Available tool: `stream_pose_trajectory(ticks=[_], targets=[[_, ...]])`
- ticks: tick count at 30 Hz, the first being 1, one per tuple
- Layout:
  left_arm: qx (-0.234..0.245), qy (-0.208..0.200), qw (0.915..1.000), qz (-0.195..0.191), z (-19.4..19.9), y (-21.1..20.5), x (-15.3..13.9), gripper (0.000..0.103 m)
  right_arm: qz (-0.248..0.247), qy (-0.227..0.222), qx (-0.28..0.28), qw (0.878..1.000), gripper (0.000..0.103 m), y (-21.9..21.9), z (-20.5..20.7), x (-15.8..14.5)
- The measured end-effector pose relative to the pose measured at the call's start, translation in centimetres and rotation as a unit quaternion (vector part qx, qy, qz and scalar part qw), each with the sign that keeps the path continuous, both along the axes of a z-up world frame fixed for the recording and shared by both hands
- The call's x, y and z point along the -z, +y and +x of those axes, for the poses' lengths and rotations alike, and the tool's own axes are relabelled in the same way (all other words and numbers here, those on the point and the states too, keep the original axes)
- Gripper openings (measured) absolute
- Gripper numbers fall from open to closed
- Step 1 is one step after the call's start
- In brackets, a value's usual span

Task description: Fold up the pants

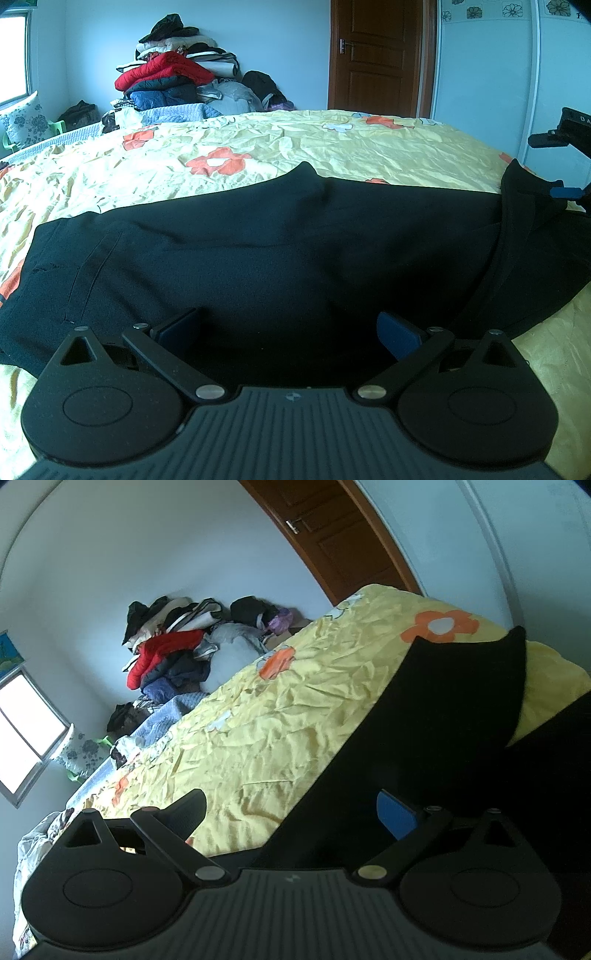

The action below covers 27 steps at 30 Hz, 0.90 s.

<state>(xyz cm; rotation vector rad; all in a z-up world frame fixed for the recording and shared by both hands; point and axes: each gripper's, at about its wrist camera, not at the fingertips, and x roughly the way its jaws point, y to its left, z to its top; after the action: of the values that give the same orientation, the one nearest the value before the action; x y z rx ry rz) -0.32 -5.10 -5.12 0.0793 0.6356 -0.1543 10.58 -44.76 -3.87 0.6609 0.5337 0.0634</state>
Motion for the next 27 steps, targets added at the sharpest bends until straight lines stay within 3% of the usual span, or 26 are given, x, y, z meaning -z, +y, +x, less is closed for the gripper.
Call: stream_pose_trajectory(ticks=[27], targets=[[0.000, 0.000, 1.0000, 0.000, 0.01, 0.00, 0.01, 0.103, 0.002, -0.001, 0.001, 1.000, 0.100, -0.23, -0.31, 0.03]])
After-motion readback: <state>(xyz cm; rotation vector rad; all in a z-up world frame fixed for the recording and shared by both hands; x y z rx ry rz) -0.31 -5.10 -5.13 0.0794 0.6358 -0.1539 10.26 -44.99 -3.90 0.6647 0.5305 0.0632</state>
